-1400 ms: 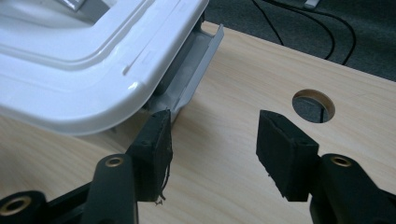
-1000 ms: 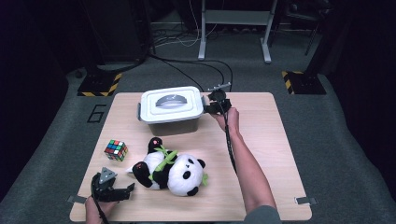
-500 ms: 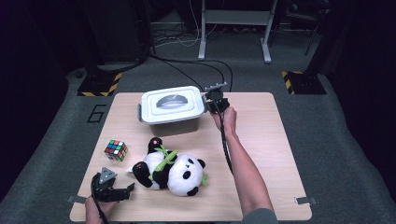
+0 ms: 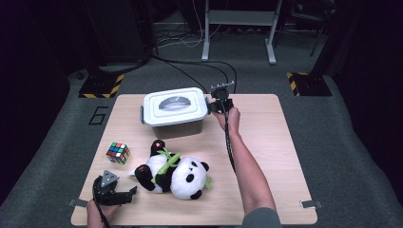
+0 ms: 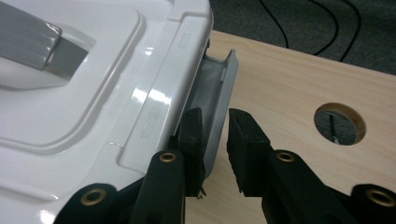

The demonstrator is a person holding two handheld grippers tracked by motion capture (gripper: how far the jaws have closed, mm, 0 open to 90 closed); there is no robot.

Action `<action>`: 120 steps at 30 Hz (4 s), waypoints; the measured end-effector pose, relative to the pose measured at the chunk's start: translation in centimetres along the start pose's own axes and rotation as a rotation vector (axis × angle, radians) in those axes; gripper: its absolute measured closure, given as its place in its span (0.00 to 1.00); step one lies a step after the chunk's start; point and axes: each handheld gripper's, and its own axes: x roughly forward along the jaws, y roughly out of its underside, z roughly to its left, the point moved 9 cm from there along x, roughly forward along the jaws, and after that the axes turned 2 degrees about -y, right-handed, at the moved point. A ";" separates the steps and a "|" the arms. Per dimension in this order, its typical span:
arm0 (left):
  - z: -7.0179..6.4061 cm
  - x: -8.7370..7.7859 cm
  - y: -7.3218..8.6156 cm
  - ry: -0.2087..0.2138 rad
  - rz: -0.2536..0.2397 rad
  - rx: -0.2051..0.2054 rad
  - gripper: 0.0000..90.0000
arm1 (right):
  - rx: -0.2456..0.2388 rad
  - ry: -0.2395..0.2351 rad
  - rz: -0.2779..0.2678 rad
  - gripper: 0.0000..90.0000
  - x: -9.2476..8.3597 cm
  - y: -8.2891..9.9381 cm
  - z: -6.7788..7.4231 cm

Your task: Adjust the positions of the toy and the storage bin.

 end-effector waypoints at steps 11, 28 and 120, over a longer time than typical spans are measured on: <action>0.0 0.0 0.0 -0.002 0.000 0.001 0.06 | 0.041 0.041 -0.009 0.91 -0.1 0.3 0.2; 0.0 0.0 -0.1 -0.004 -0.007 -0.007 0.06 | 0.121 0.124 0.016 0.92 -2.9 2.3 -1.7; 0.0 0.0 -0.1 -0.004 -0.006 -0.007 0.06 | -0.424 -0.090 0.079 0.64 -6.9 2.5 3.9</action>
